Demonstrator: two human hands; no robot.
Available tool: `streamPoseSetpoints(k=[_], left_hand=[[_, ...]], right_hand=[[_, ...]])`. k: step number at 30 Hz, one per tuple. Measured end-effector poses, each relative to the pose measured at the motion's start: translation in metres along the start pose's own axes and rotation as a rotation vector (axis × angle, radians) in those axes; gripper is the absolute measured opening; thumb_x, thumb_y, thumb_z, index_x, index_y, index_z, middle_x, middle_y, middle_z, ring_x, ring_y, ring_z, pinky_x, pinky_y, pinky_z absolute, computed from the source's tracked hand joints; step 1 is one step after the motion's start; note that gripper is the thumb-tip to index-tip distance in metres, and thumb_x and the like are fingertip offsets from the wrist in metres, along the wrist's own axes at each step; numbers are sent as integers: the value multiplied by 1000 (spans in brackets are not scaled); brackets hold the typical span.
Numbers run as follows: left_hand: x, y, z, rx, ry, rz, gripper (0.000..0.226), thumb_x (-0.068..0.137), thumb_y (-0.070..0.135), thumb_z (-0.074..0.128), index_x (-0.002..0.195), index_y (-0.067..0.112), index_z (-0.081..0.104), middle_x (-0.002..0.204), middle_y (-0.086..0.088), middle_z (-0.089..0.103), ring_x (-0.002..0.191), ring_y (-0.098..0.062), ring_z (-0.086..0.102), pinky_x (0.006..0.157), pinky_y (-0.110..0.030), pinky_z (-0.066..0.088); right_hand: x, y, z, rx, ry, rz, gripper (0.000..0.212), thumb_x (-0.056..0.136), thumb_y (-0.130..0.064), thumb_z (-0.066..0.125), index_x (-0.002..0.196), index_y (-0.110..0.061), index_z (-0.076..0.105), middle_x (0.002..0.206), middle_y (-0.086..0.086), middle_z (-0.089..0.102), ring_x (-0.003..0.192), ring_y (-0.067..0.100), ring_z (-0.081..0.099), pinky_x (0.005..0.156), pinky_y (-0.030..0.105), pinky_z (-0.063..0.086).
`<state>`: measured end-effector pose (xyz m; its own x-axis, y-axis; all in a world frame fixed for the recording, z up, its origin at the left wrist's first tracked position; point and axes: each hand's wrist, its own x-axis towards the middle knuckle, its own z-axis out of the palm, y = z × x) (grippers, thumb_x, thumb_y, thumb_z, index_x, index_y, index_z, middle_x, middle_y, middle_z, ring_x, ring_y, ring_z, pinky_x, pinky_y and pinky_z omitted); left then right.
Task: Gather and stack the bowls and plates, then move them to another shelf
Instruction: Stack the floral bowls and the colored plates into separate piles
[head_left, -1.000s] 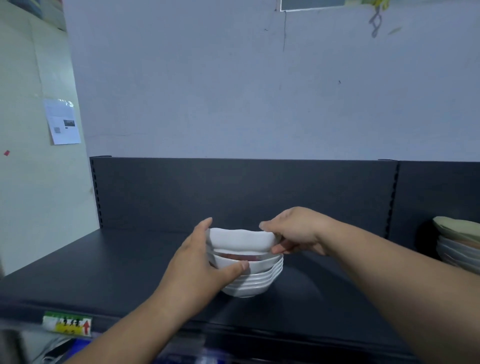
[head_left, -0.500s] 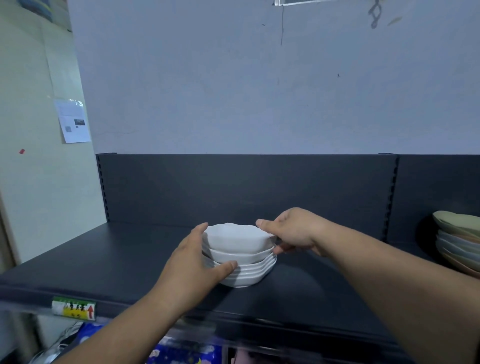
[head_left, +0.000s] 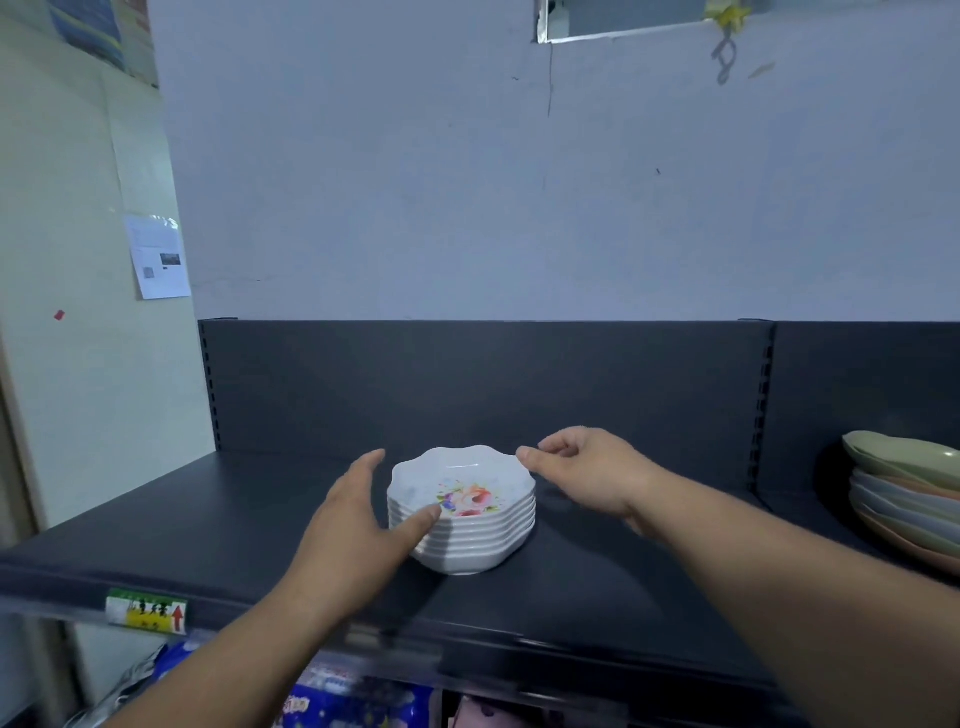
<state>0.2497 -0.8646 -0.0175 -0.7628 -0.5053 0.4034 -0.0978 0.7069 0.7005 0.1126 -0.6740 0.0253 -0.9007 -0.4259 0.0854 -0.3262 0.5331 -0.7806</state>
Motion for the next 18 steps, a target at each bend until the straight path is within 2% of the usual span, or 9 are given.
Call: streamPoseSetpoints(k=[2,4,7,10,13,15,18], left_hand=[[6,-8,2,-132,21,-109,77,82,47,67,146,28,29,153,3,33,137,-19,37,107,-34,34],[11,-16,6,-245,45,-214,75,84,51,62,147,29,29,155,1,31,138,-21,35,109,-37,33],[16,-21,18,-271,59,-288,77,86,54,56,150,25,24,159,-1,18,144,-21,22,116,-39,24],[21,-19,34,-189,11,-315,82,87,61,48,152,20,19,161,-1,2,148,-22,5,119,-41,13],[27,-14,43,-145,-60,-316,86,87,64,42,152,16,15,161,-5,5,148,-23,5,118,-40,12],[32,-15,45,-240,-109,-313,88,87,63,43,153,15,10,158,-5,22,144,-23,22,114,-35,22],[37,-14,43,-389,-179,-338,84,89,61,44,153,22,6,149,-2,39,131,-22,43,98,-28,33]], right_hand=[[-4,6,6,-44,29,-71,65,83,-59,64,139,-30,48,147,-6,44,131,16,47,103,27,38],[-5,12,15,-91,31,-136,71,84,-59,61,147,-33,38,159,-7,24,143,13,31,109,27,28],[-2,16,29,-112,9,-130,74,83,-66,55,148,-43,29,164,-10,2,151,17,6,120,37,16],[3,11,42,-135,-12,-81,72,84,-70,48,148,-51,21,163,-13,-10,151,22,-12,122,47,5],[8,9,57,-133,-67,-36,74,87,-71,42,151,-48,12,163,-14,-13,150,23,-13,121,48,1],[10,10,66,-90,-102,-24,77,89,-68,42,154,-41,10,163,-15,-12,151,18,-5,122,41,5],[6,6,73,79,-89,23,79,92,-61,46,156,-30,13,162,-17,-11,150,12,9,116,28,14]])
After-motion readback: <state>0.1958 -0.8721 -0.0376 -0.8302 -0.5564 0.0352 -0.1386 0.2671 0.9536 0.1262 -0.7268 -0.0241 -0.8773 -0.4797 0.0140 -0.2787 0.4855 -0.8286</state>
